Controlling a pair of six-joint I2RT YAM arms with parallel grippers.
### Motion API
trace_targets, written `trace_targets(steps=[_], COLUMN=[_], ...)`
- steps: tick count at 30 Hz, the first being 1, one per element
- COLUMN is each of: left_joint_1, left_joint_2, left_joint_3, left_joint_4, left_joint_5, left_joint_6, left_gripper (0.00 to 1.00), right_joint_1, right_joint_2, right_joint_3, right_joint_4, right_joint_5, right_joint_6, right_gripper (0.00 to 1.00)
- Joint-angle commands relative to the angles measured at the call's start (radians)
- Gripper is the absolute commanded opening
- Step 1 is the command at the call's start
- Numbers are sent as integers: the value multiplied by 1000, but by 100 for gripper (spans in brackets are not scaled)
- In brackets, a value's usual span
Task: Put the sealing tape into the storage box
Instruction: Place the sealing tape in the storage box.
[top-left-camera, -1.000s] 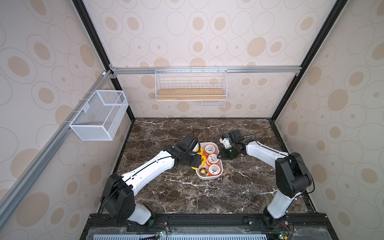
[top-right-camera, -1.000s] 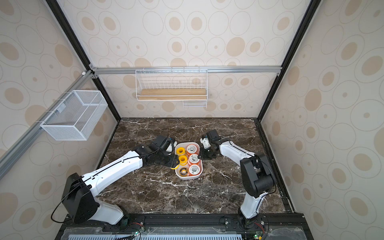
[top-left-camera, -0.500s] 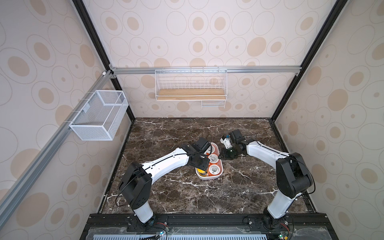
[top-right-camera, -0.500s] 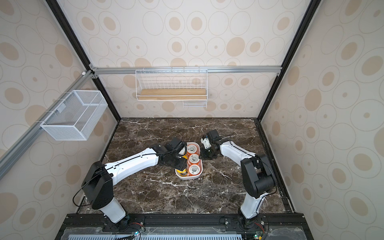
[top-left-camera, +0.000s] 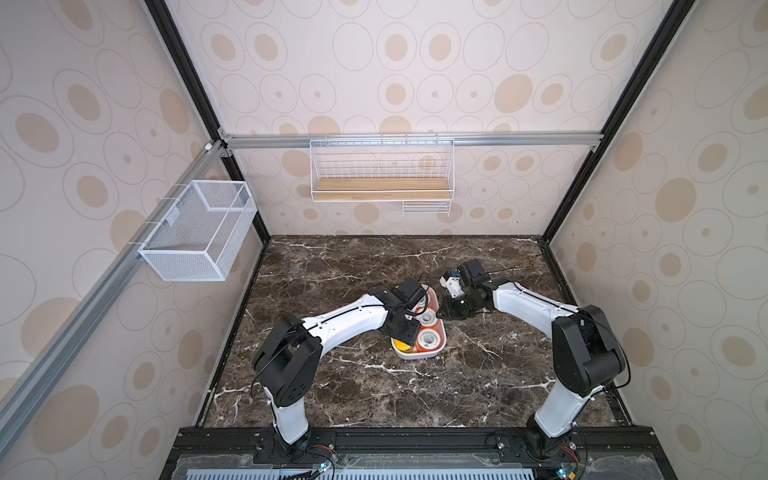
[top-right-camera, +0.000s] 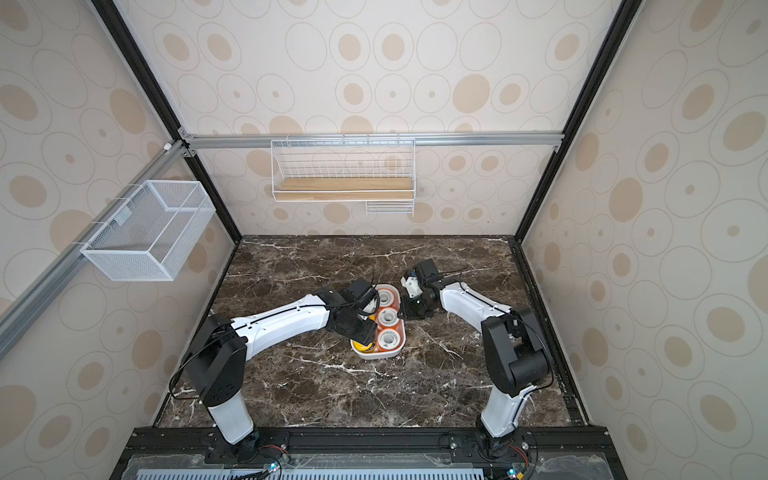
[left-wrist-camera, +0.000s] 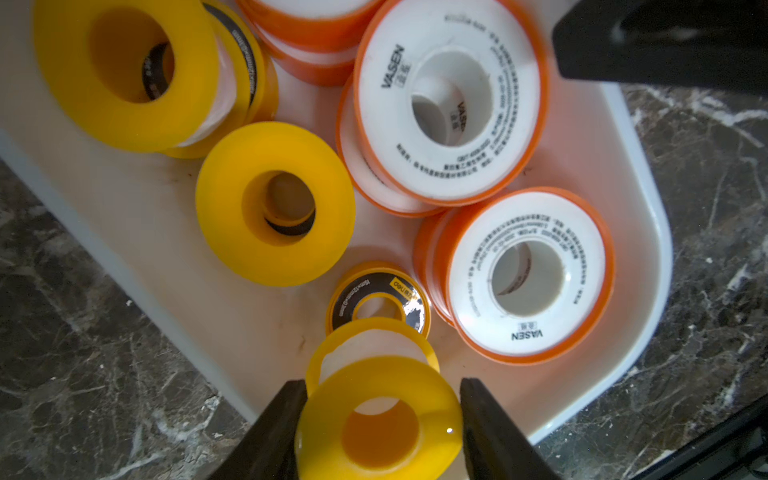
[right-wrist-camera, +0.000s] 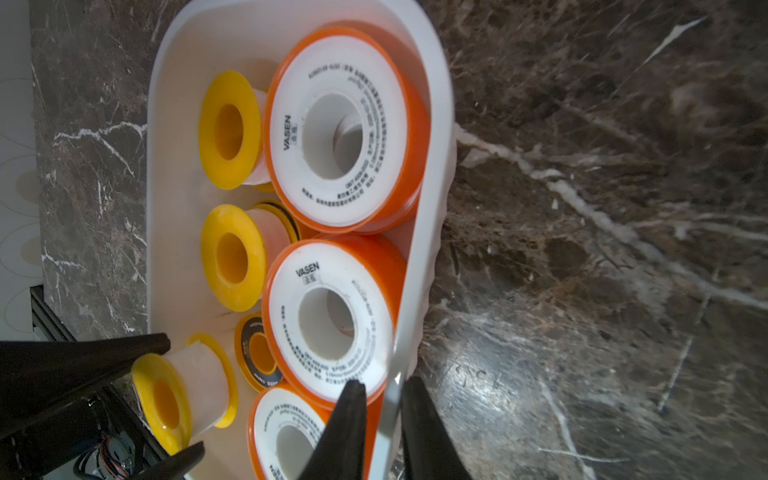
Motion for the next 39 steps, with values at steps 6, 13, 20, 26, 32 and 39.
trace_targets(steps=[6, 13, 20, 26, 32, 39], left_joint_1=[-9, -9, -9, -9, -9, -9], left_joint_2=[45, 55, 70, 77, 80, 65], left_joint_3=[43, 45, 42, 43, 43, 37], left_joint_4=[-7, -1, 15, 19, 19, 17], left_joint_5=[-1, -37, -57, -71, -76, -84], left_joint_6=[19, 22, 10, 10, 7, 11], left_gripper=[60, 60, 60, 60, 62, 68], right_joint_1=[-6, -7, -7, -7, -7, -8], right_joint_2=[15, 17, 21, 23, 27, 19], right_joint_3=[4, -10, -8, -5, -3, -3], right_joint_4=[-21, -7, -11, -10, -12, -13], right_joint_5=[-19, -29, -31, -32, -33, -31], right_joint_6=[-18, -9, -12, -12, -15, -14], right_gripper=[21, 21, 21, 21, 21, 21])
